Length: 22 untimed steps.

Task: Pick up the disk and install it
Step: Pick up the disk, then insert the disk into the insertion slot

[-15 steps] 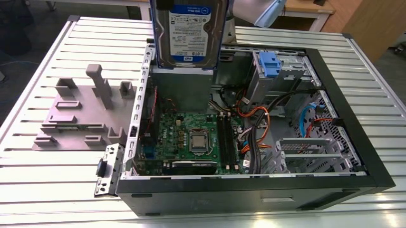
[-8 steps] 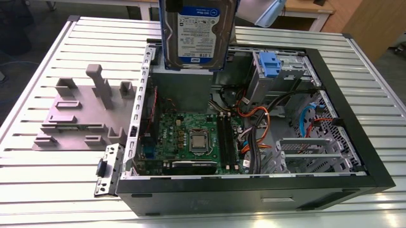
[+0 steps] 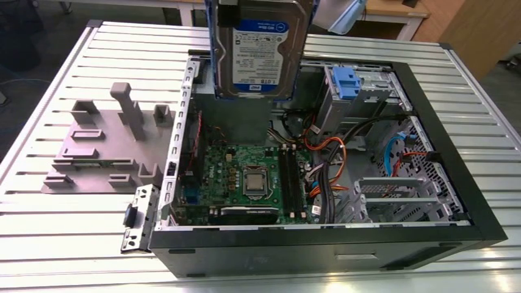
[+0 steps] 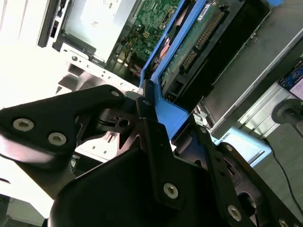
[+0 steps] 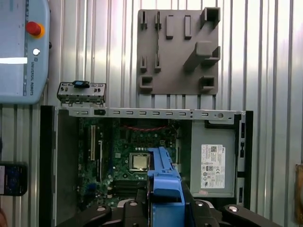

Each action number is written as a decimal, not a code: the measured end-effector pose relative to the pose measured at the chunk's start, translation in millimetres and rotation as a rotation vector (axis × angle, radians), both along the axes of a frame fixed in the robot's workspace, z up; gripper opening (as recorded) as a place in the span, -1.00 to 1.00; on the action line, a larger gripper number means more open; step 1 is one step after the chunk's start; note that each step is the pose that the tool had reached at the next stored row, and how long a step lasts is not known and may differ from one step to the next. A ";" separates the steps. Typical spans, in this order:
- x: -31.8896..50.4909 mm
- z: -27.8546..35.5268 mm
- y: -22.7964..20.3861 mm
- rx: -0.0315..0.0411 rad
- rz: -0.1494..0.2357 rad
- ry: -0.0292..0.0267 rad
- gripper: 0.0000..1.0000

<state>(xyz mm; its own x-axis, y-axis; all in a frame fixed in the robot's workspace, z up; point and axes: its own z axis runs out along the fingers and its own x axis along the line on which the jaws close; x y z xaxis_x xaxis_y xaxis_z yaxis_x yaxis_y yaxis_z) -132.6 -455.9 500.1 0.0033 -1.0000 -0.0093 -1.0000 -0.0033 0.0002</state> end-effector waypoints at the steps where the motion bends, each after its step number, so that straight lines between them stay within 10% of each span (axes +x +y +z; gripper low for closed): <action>1: 3.9 -0.2 -0.1 -0.0001 0.000 0.0000 -0.27; 8: 26.7 -1.6 -0.1 -0.0001 0.000 0.0000 -0.27; 22: 28.7 -1.7 -4.0 -0.0001 0.000 0.0000 -0.27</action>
<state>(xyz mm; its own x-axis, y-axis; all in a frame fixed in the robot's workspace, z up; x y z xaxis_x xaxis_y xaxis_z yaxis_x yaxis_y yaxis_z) -103.9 -459.8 498.5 0.0033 -1.0000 -0.0092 -1.0000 -0.0033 0.0002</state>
